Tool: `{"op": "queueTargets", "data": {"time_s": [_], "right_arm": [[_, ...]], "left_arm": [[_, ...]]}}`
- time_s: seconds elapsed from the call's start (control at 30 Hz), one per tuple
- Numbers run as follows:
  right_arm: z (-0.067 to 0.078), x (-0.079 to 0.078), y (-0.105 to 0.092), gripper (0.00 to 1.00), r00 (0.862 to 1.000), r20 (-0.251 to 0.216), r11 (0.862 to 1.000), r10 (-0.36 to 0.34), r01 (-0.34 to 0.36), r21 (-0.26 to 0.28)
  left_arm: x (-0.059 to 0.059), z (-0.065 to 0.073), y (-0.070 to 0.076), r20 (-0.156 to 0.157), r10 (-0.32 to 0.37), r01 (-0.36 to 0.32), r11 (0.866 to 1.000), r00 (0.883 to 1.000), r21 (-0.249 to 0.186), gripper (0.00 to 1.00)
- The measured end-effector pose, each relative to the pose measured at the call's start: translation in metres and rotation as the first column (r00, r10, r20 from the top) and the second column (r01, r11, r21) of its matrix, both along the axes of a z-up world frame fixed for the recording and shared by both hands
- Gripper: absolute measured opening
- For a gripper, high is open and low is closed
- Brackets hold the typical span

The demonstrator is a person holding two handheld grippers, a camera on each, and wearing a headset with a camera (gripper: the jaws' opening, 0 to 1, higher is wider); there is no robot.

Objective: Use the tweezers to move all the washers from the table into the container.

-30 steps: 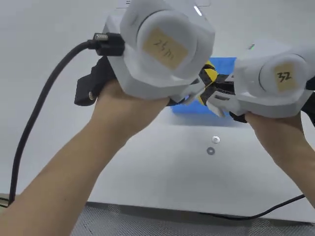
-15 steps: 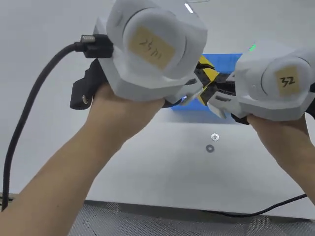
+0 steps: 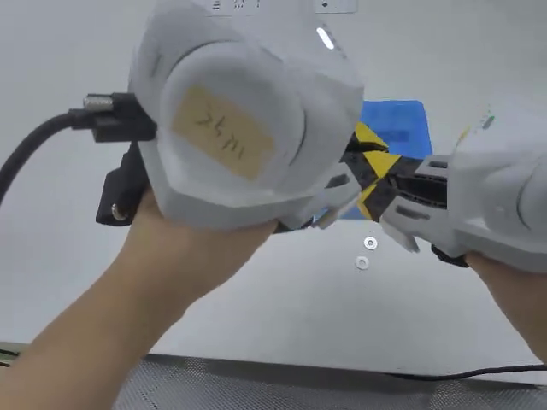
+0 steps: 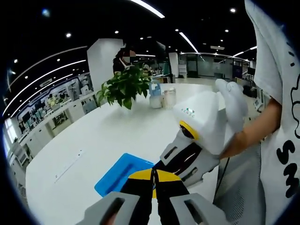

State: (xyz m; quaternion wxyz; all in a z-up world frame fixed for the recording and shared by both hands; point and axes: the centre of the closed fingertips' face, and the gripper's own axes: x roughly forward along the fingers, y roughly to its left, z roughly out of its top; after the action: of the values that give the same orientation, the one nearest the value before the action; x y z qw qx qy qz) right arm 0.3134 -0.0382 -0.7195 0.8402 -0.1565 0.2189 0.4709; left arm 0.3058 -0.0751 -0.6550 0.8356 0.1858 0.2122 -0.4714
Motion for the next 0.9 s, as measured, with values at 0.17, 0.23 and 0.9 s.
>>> {"op": "queueTargets", "data": {"time_s": [0.17,0.23,0.9], "right_arm": [[-0.009,-0.013,-0.004,0.05,0.999,-0.044,1.0,0.0,0.001,0.005],[-0.013,-0.016,-0.005,0.05,0.998,-0.056,1.0,0.001,-0.001,0.002],[-0.051,-0.034,-0.008,0.08,0.986,-0.166,0.999,0.019,-0.024,-0.028]], "left_arm": [[0.001,-0.004,0.001,-0.037,-0.002,0.002,1.0,0.999,-0.006,0.0],[0.0,-0.006,0.001,-0.052,0.0,-0.001,1.0,0.999,-0.01,0.0],[-0.037,-0.049,-0.002,-0.123,0.002,0.004,0.999,0.992,0.053,0.0]]}}
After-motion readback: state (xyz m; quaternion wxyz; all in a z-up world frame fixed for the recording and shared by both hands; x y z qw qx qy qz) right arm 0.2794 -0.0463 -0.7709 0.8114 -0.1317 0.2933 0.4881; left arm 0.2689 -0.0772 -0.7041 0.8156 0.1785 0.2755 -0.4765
